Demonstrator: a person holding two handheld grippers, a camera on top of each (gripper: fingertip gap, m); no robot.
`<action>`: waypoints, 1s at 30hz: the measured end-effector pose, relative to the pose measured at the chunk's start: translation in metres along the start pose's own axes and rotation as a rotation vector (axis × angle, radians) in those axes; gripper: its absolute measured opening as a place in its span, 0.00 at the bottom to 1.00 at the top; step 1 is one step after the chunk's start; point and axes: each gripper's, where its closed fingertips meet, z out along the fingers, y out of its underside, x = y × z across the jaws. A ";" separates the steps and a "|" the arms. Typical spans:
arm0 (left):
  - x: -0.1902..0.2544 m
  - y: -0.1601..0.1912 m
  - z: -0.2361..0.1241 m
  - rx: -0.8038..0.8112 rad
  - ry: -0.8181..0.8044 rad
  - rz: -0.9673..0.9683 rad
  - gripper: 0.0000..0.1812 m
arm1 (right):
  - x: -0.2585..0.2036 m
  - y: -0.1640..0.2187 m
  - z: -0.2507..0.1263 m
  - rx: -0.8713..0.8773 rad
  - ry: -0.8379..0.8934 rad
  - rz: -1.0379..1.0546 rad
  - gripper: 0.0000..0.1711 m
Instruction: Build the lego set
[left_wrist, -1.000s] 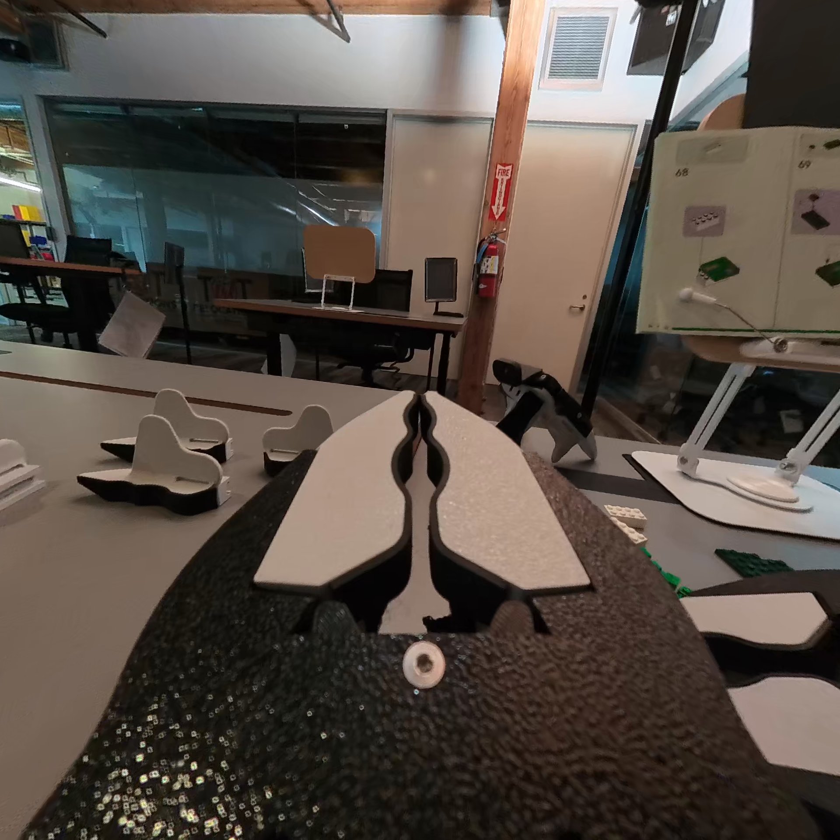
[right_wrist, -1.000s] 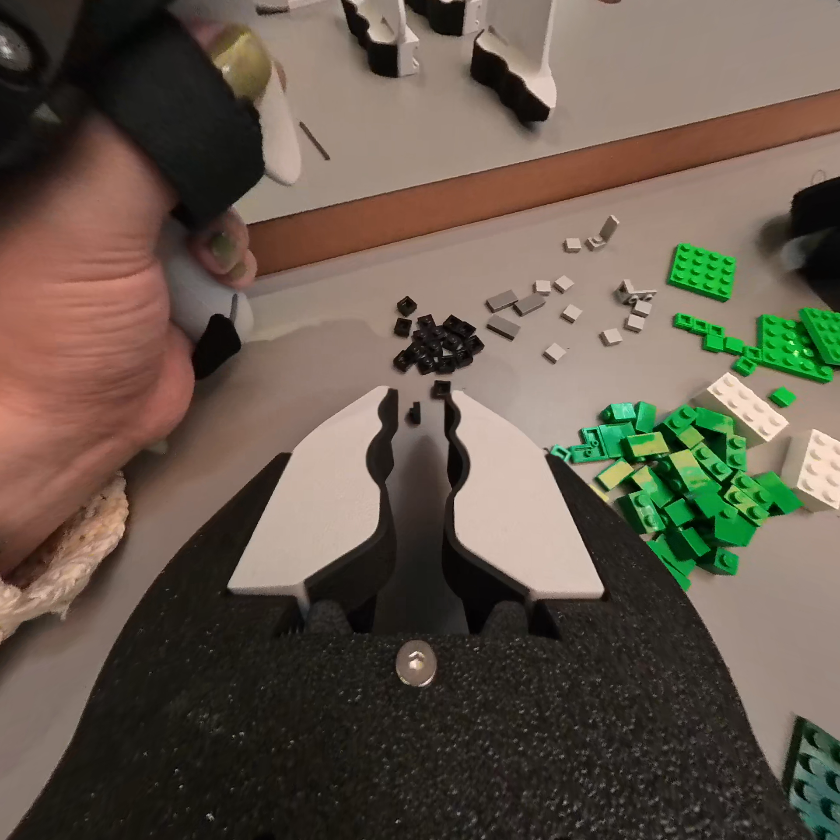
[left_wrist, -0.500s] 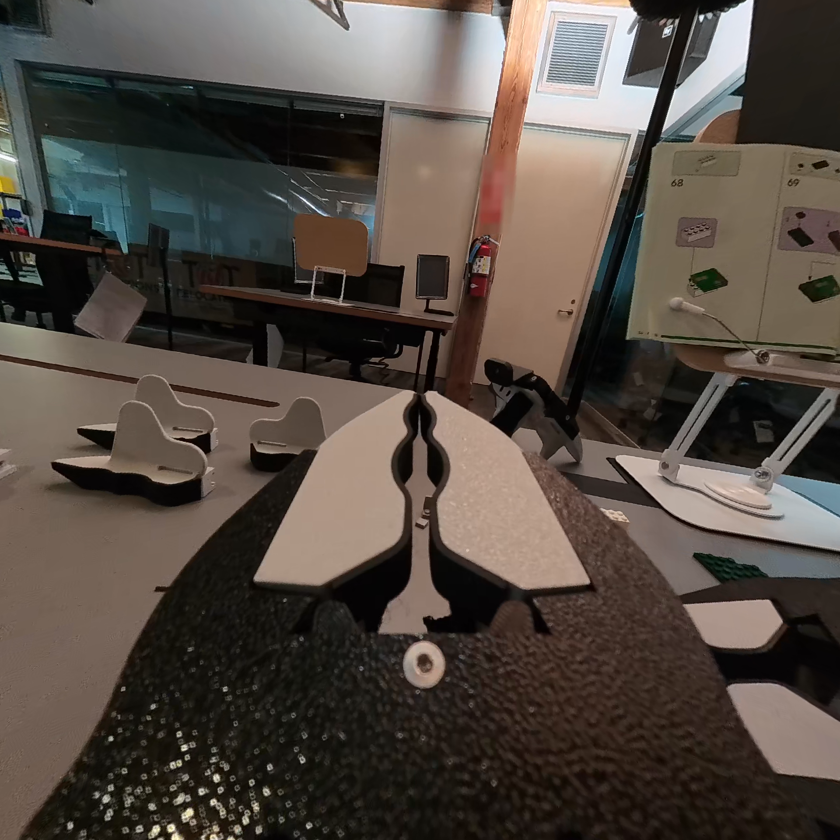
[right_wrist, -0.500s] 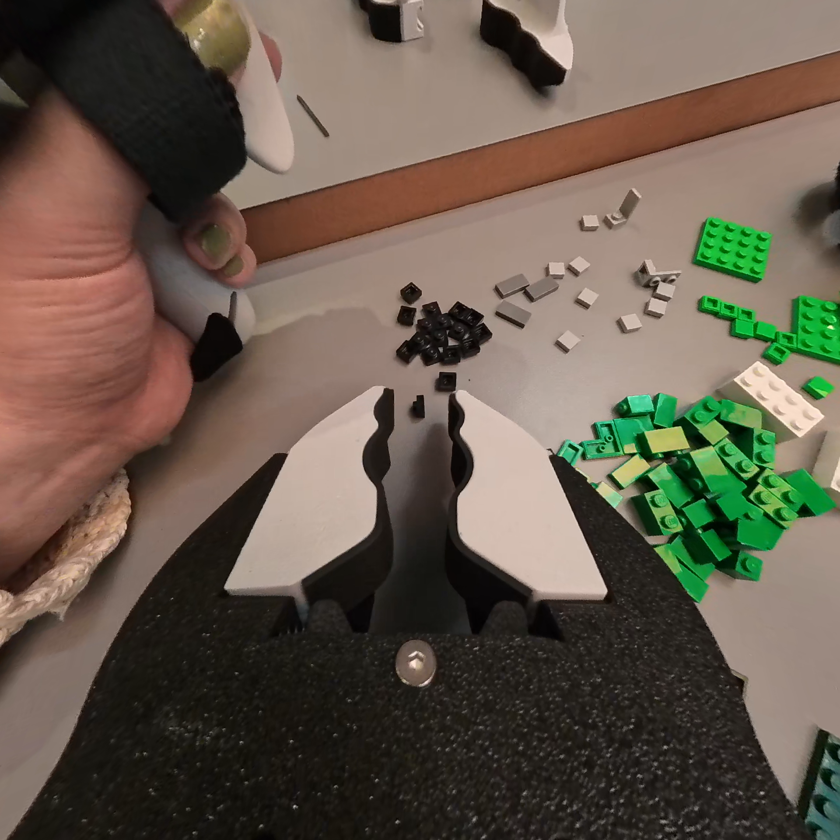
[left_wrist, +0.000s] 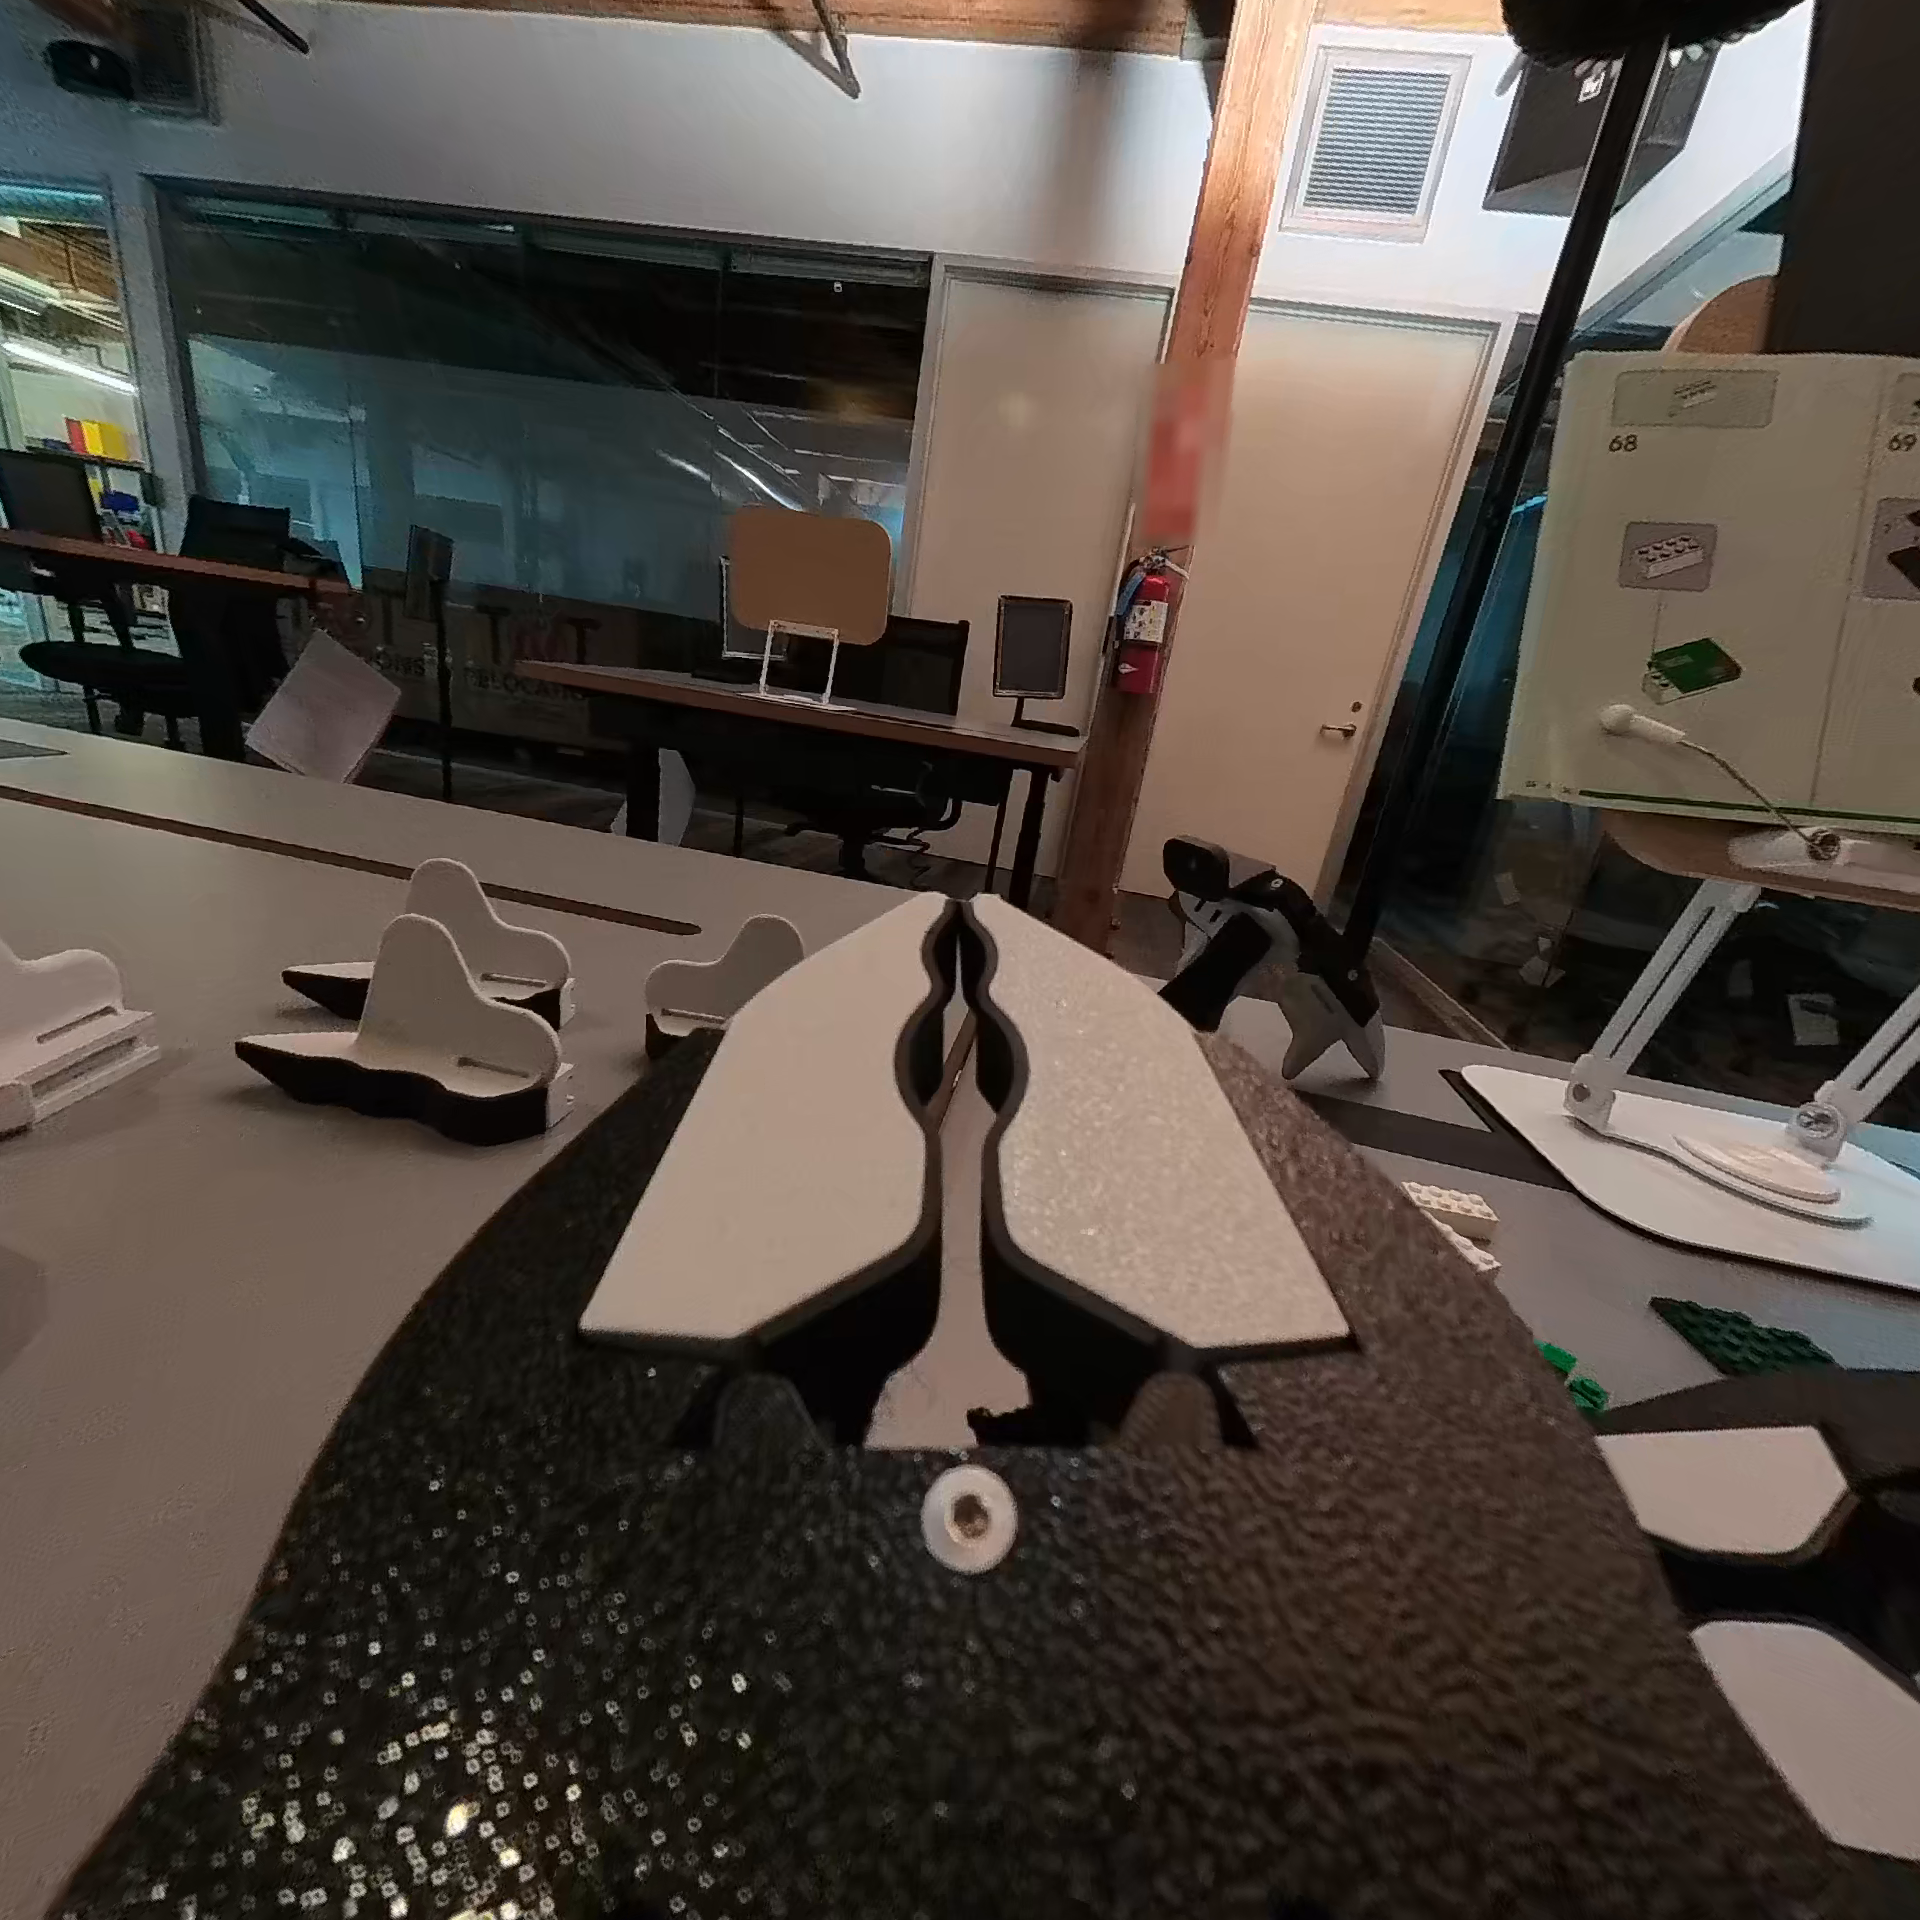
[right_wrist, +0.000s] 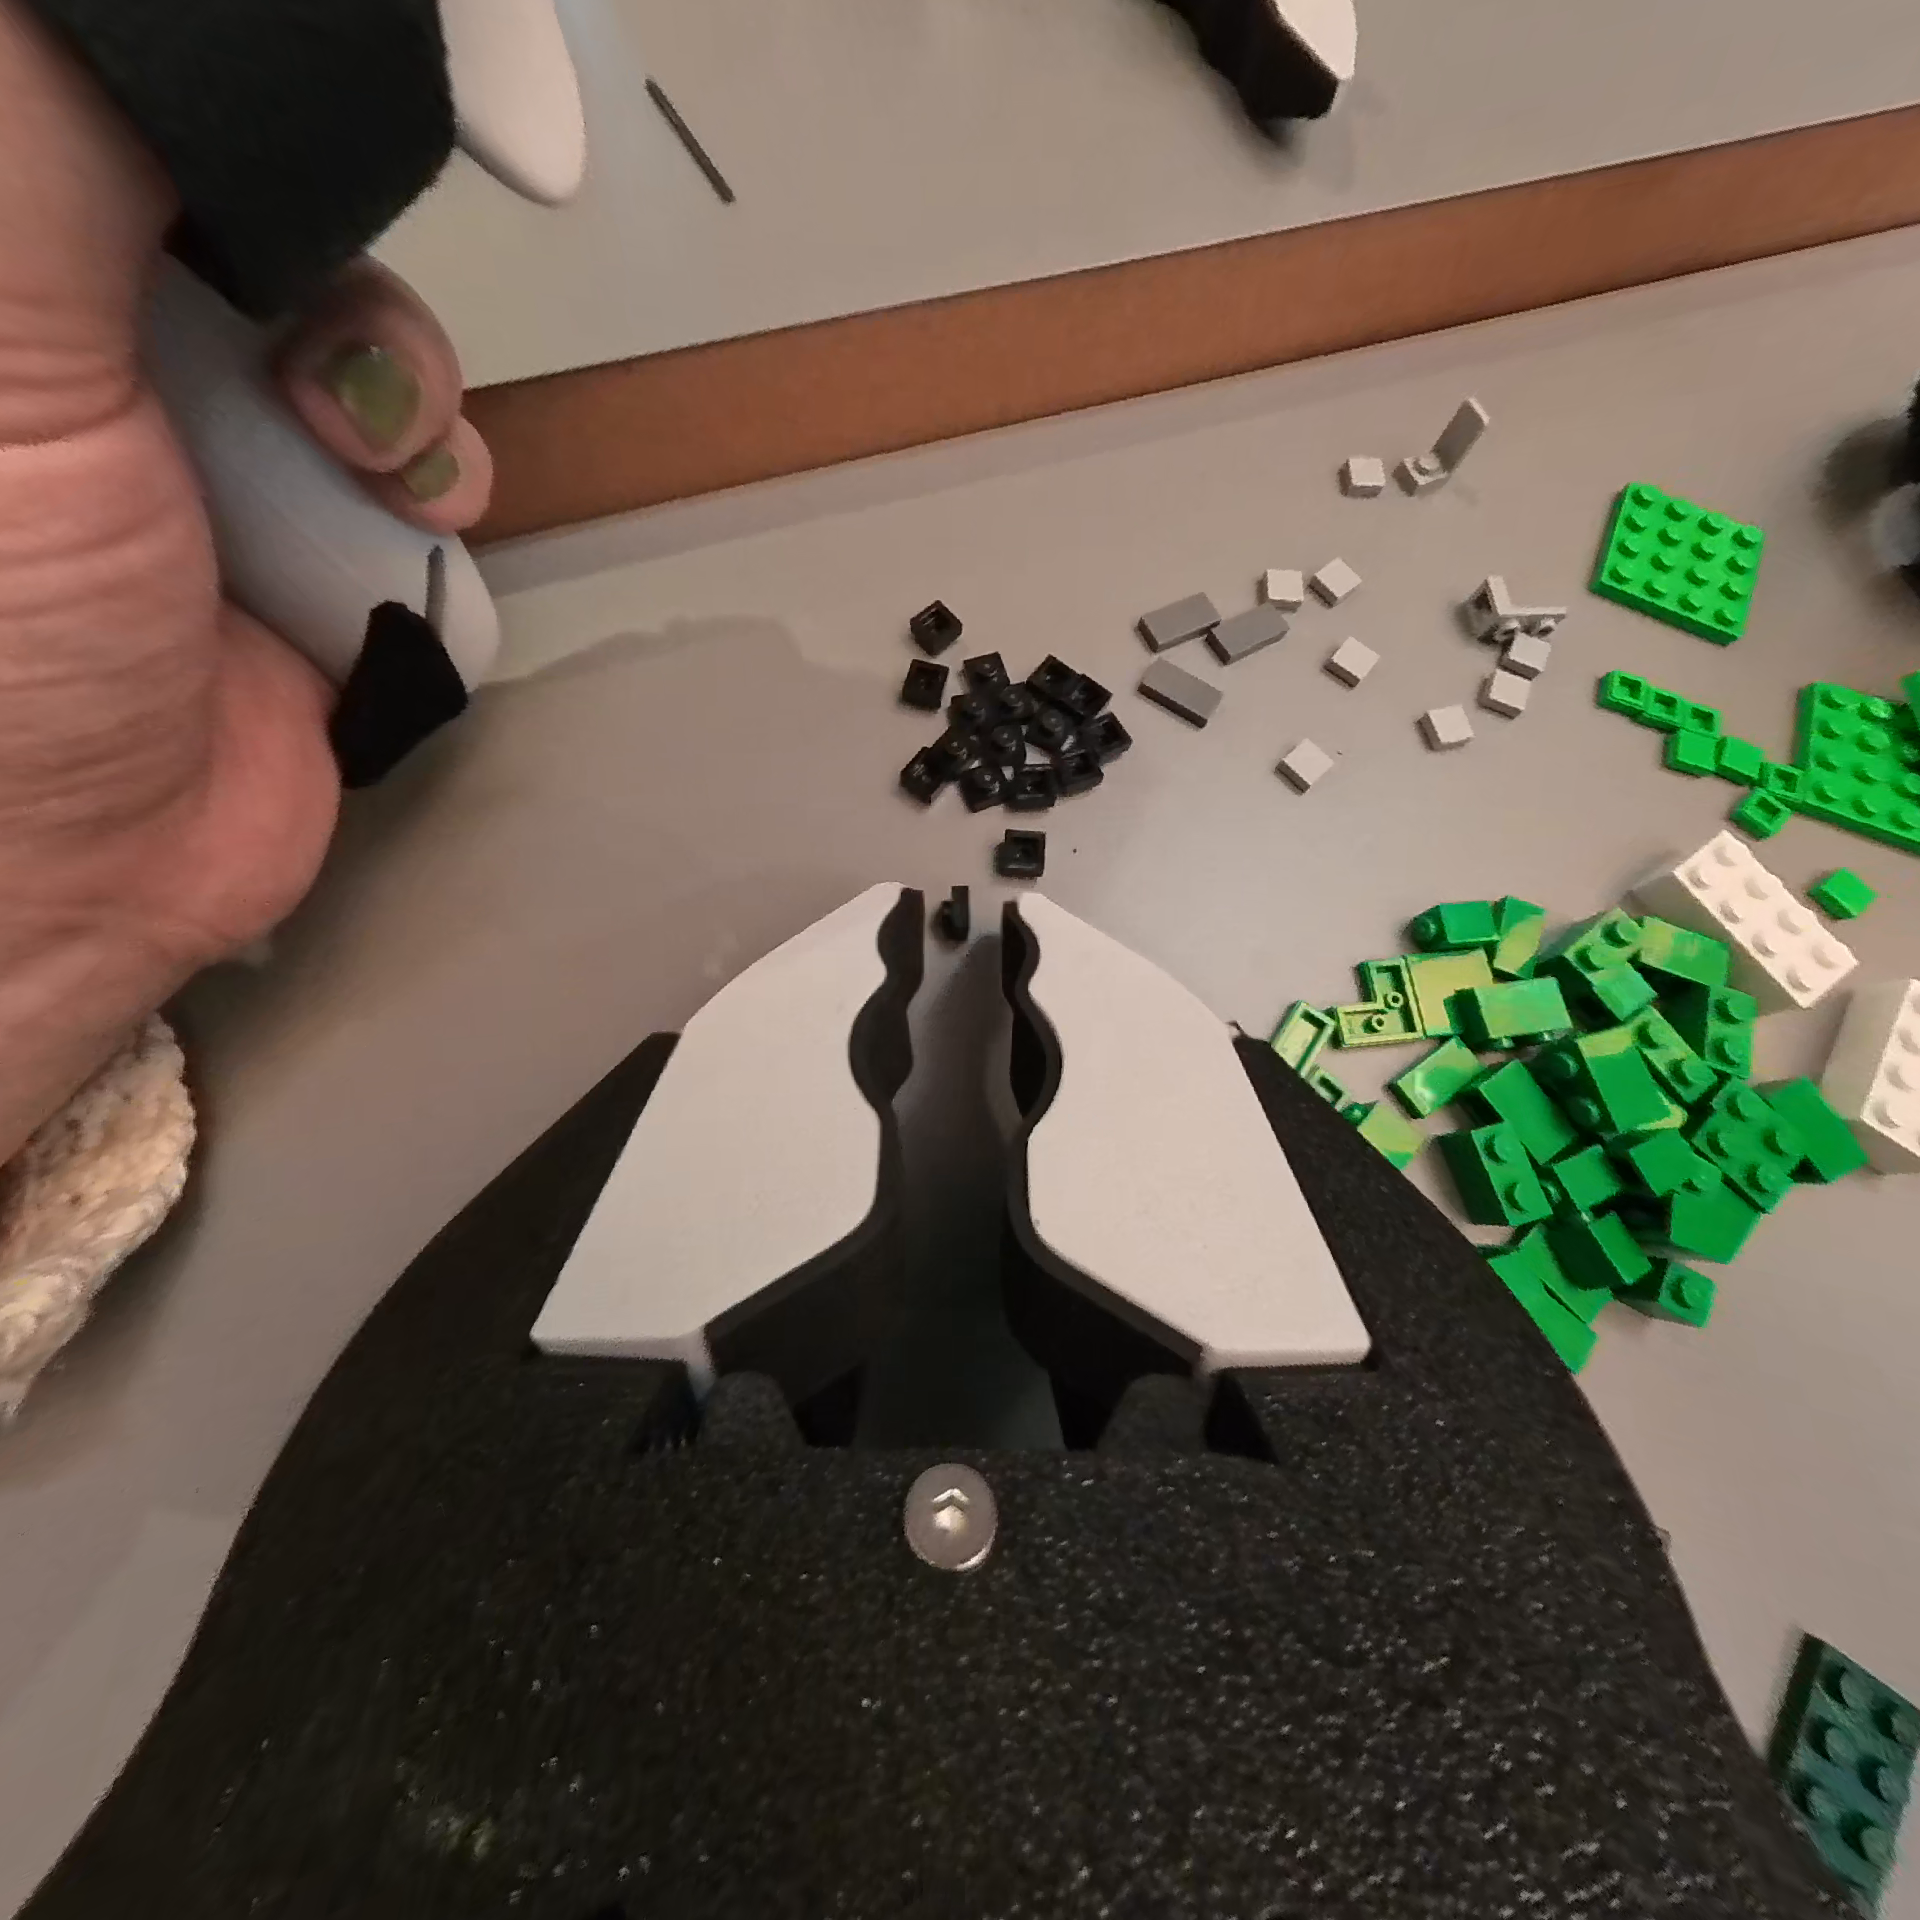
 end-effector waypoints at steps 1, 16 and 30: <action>0.001 0.000 0.000 -0.001 0.002 0.002 0.00 | 0.000 0.000 0.000 0.000 0.008 -0.005 0.08; 0.002 0.002 0.002 -0.012 0.011 0.006 0.00 | 0.006 -0.008 -0.032 0.107 0.039 -0.017 0.01; 0.020 0.006 0.004 -0.025 0.056 0.052 0.00 | -0.011 0.077 -0.186 0.152 0.095 -0.094 0.01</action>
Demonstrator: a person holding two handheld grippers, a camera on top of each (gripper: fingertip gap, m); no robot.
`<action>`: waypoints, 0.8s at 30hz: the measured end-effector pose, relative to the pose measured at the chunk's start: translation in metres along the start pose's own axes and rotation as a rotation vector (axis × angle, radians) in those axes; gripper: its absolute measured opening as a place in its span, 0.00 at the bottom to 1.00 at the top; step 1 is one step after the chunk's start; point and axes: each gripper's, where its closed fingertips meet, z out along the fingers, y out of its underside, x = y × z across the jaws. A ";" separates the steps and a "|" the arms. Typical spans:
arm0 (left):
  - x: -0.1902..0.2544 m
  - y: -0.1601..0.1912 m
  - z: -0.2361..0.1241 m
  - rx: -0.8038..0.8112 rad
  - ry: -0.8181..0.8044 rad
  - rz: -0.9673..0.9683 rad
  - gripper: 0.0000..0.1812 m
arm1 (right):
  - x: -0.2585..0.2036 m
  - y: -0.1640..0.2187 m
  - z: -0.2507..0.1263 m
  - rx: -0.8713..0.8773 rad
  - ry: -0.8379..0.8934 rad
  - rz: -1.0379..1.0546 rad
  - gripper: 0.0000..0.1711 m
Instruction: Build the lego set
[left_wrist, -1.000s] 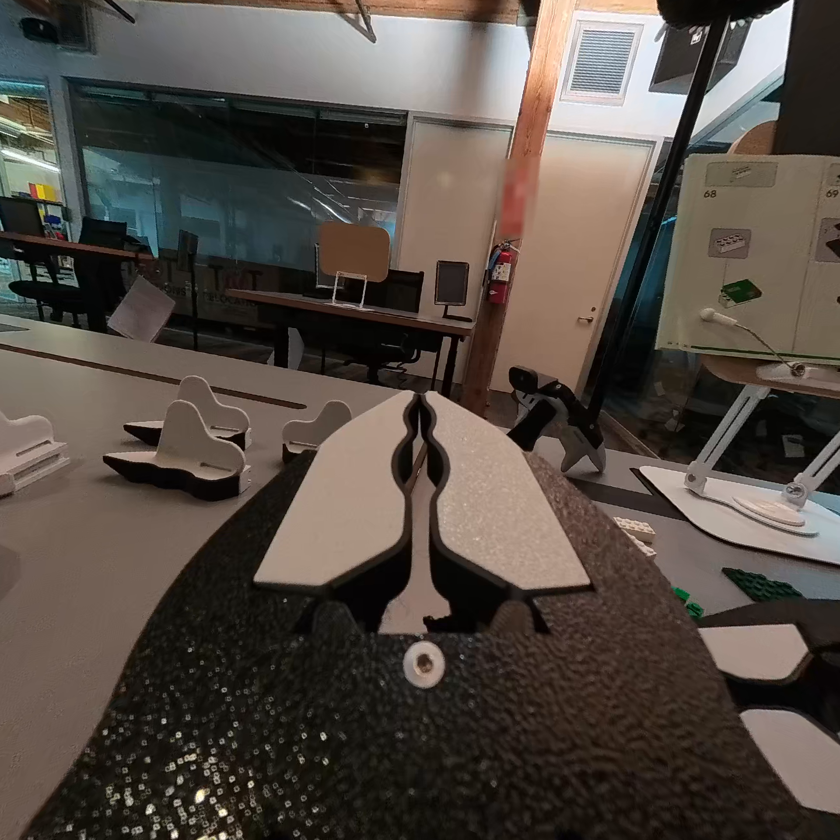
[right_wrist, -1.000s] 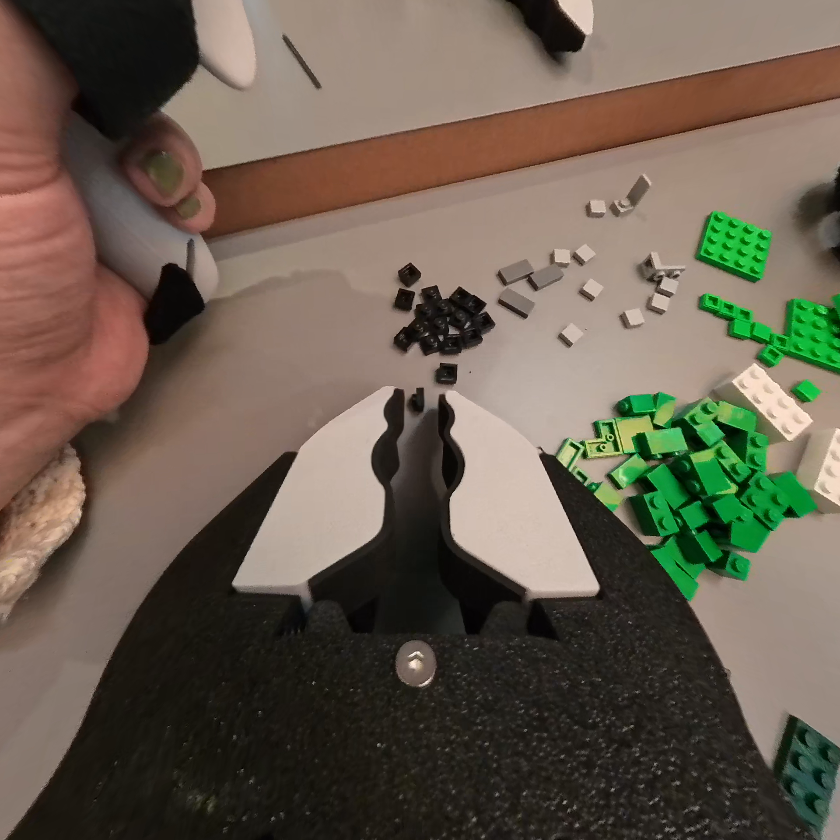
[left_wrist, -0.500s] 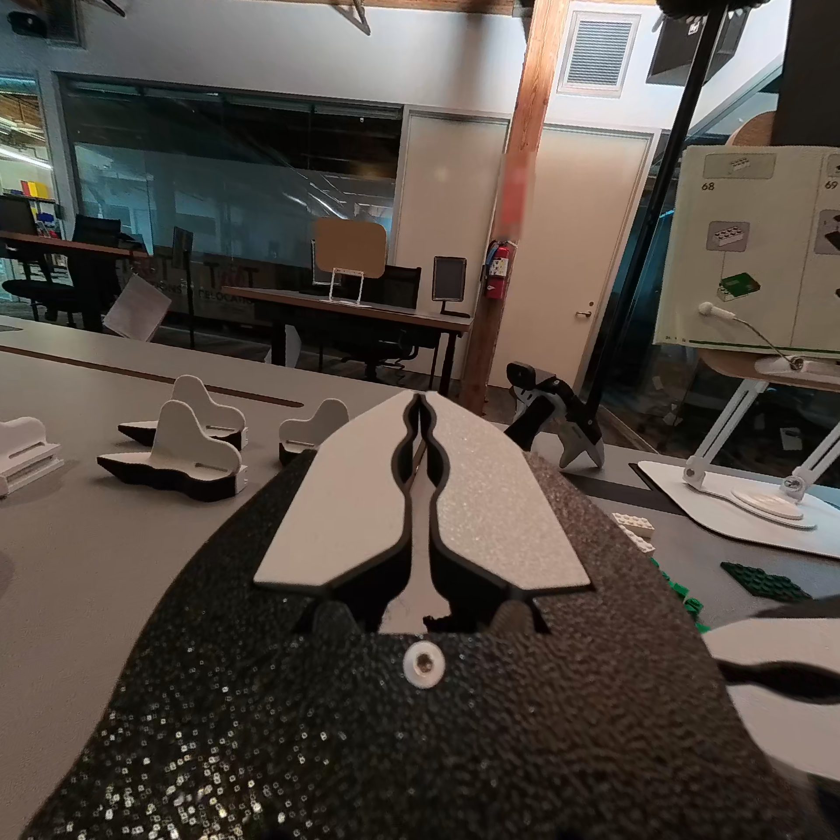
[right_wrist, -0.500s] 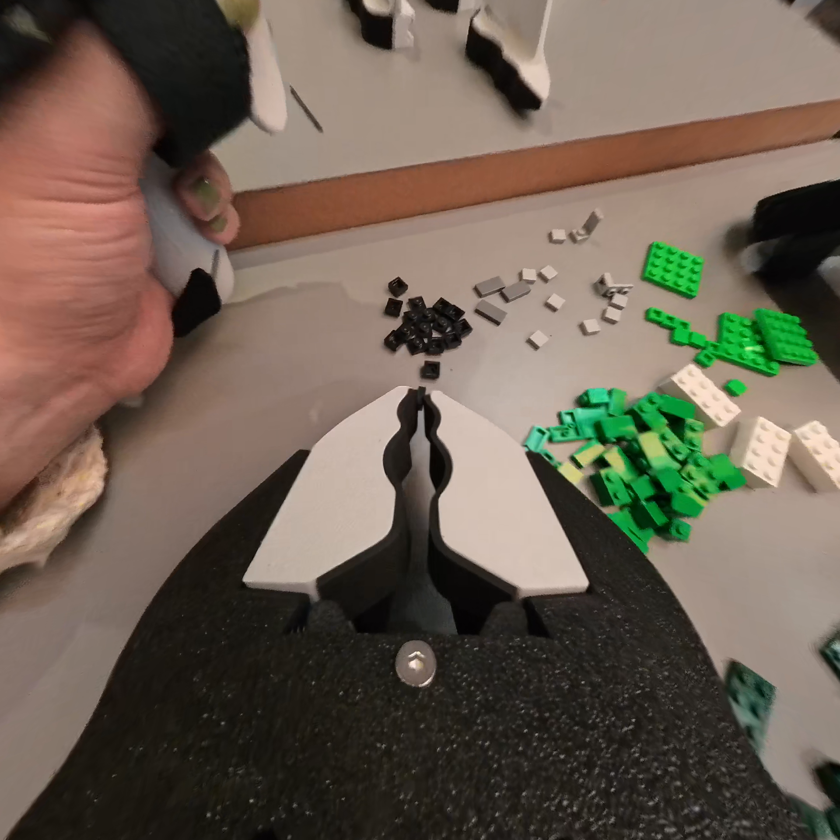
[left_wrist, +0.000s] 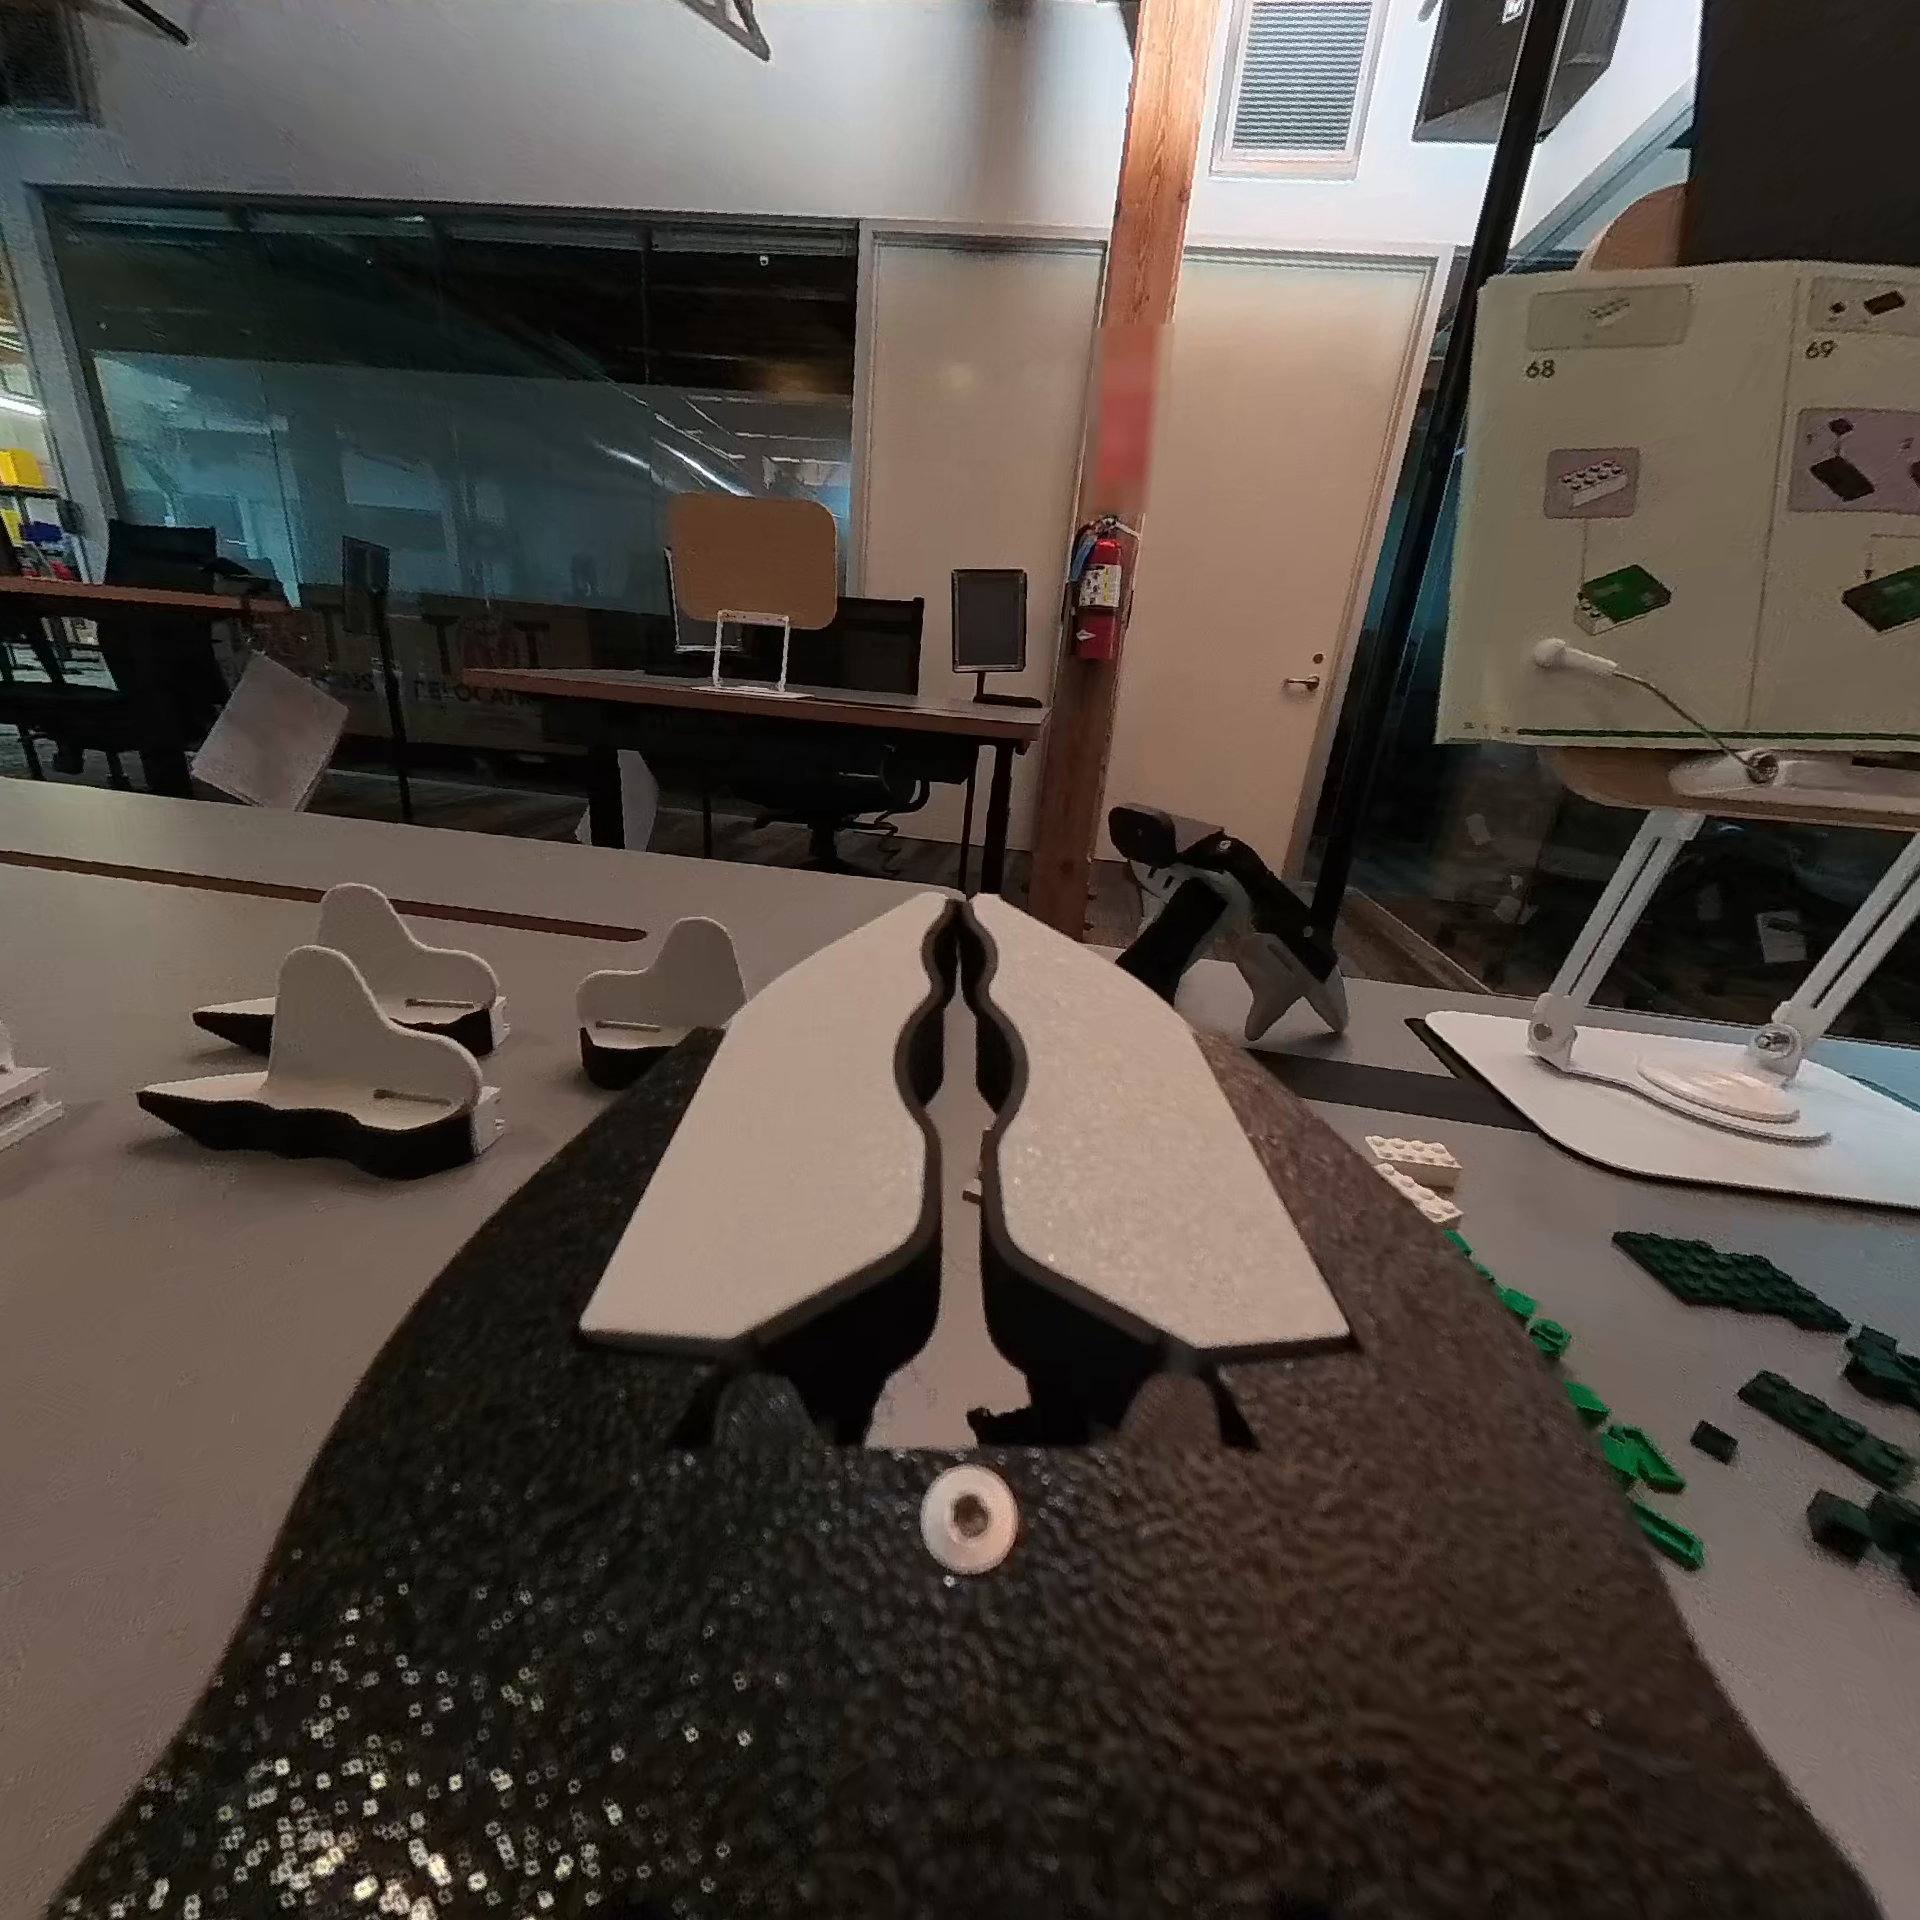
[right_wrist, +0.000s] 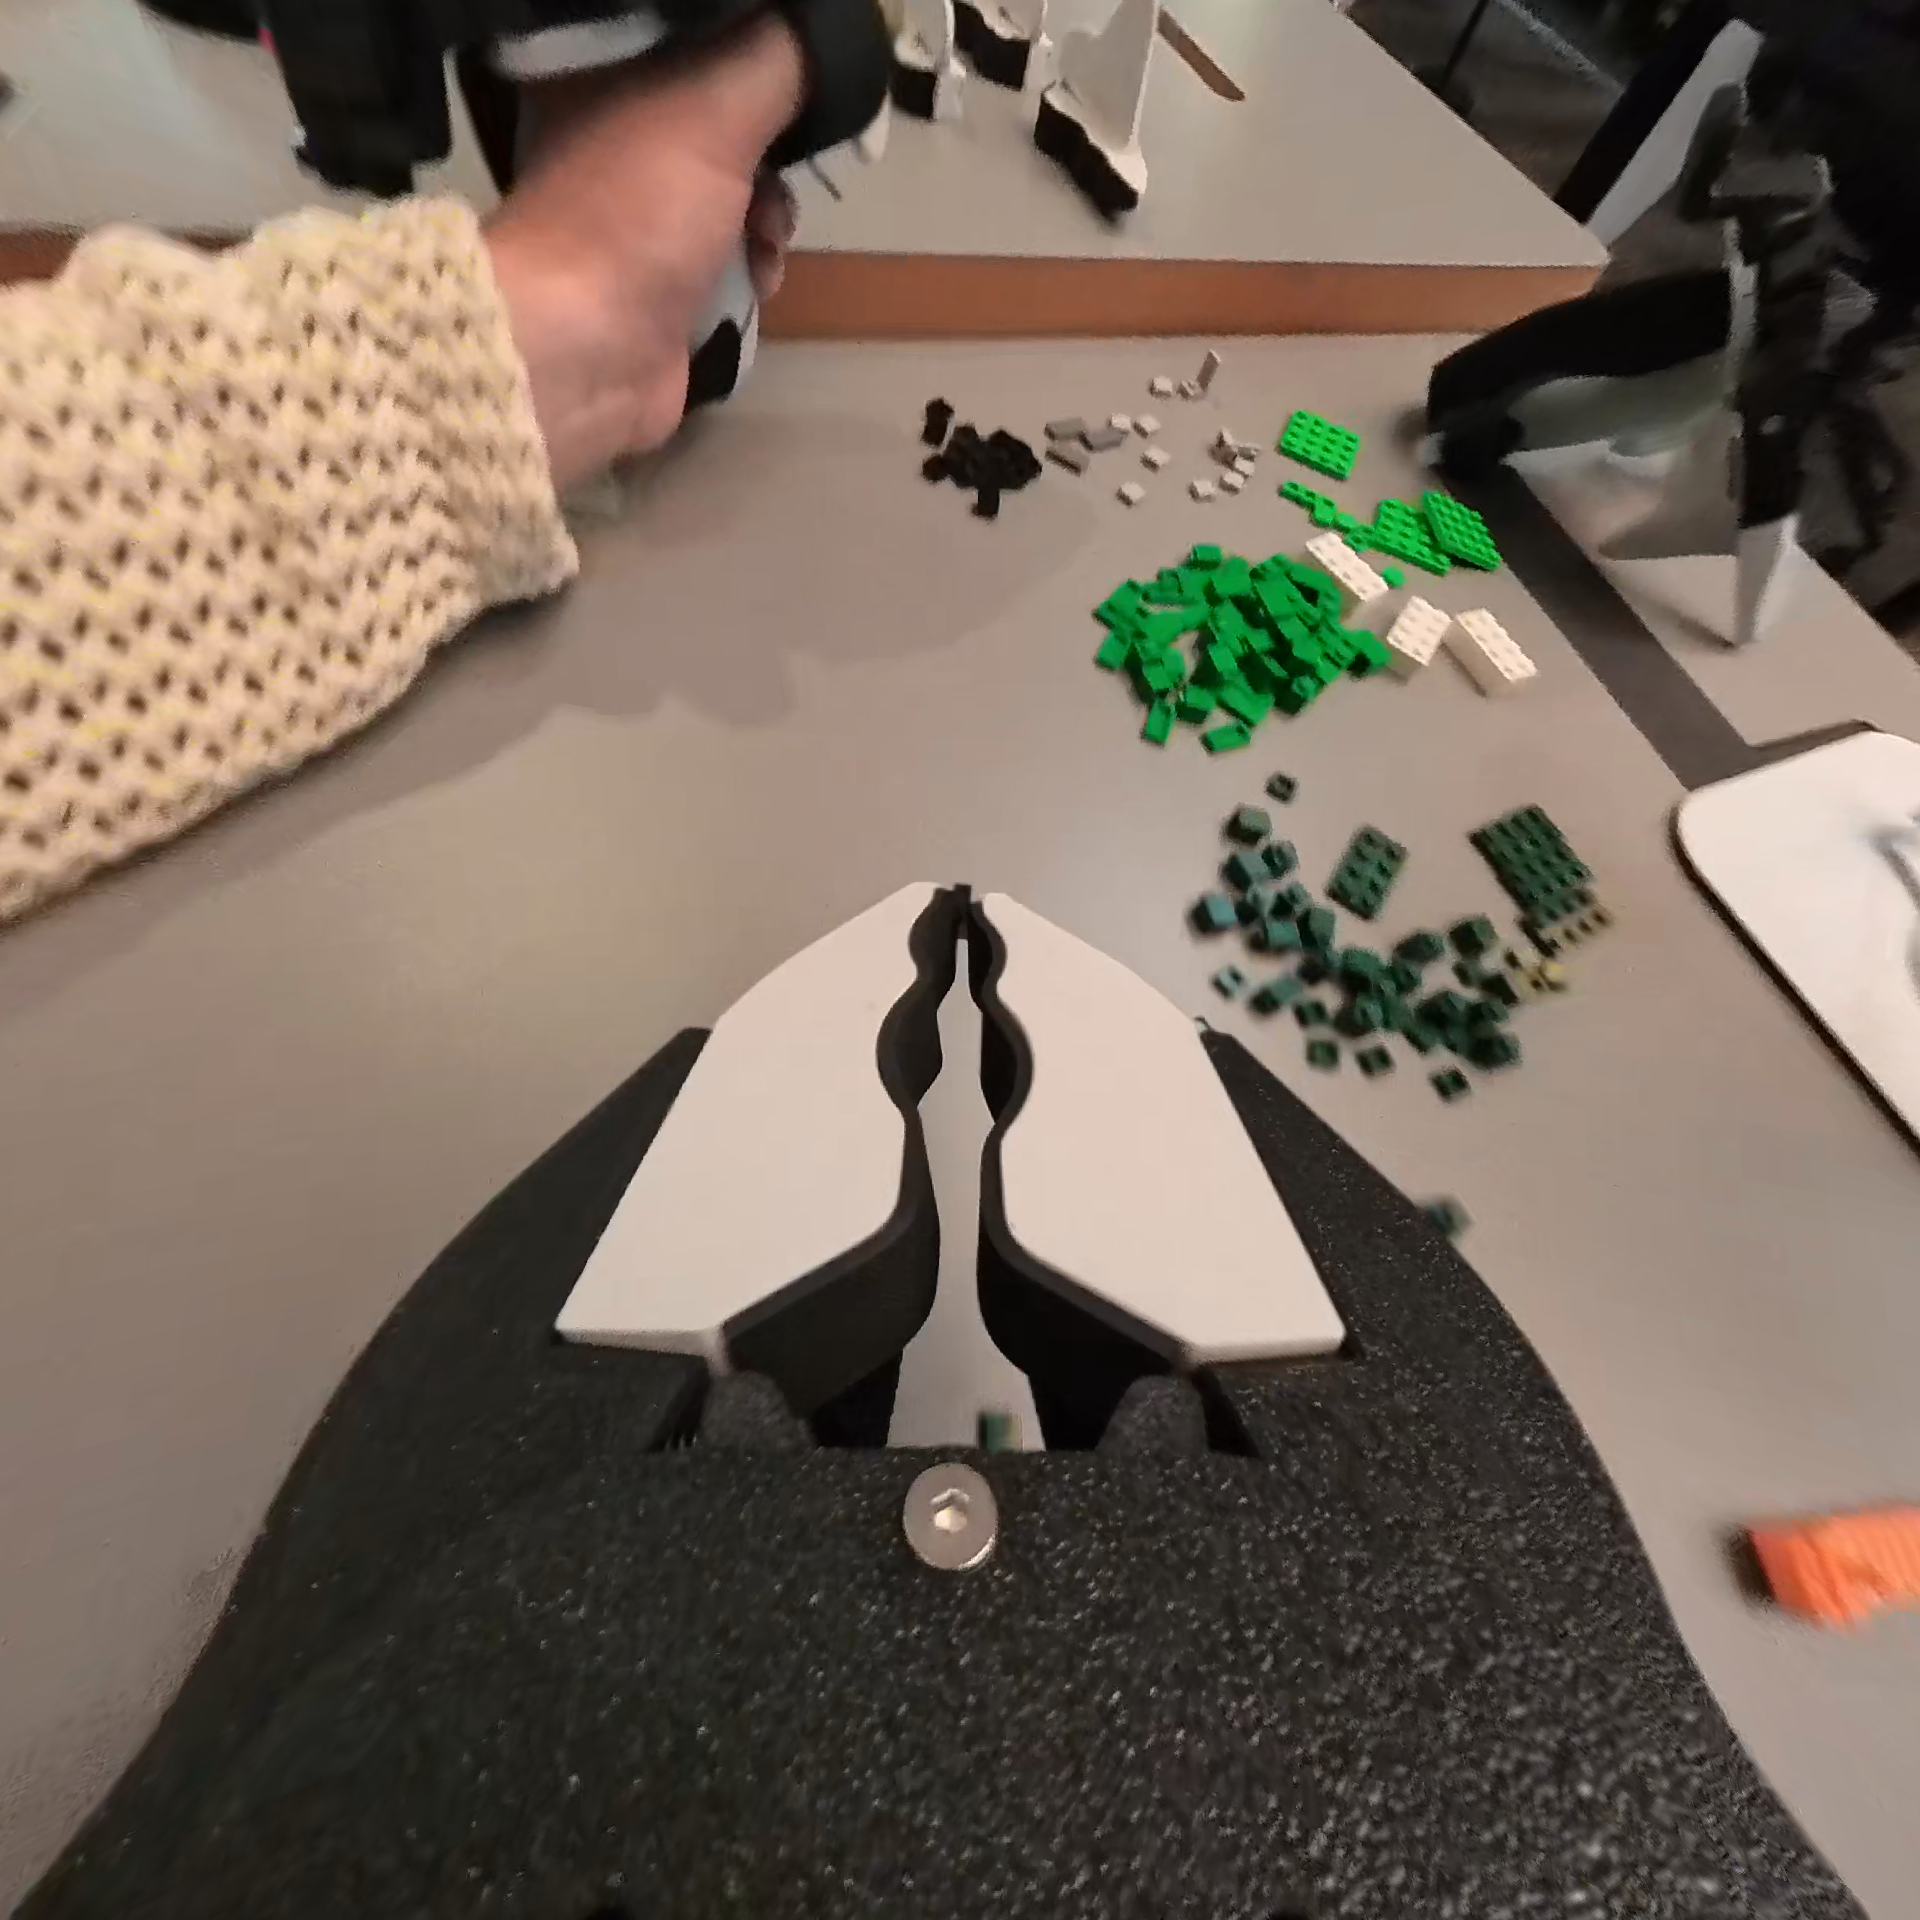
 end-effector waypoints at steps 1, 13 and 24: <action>0.001 0.000 0.000 -0.001 0.003 0.000 0.00 | -0.001 0.007 -0.010 -0.015 0.016 -0.014 0.01; 0.007 0.002 0.000 -0.003 0.021 0.002 0.00 | -0.031 0.092 -0.095 -0.267 -0.077 0.498 0.01; 0.008 0.002 0.000 -0.001 0.027 0.002 0.00 | -0.023 0.120 -0.106 -0.375 -0.240 0.965 0.01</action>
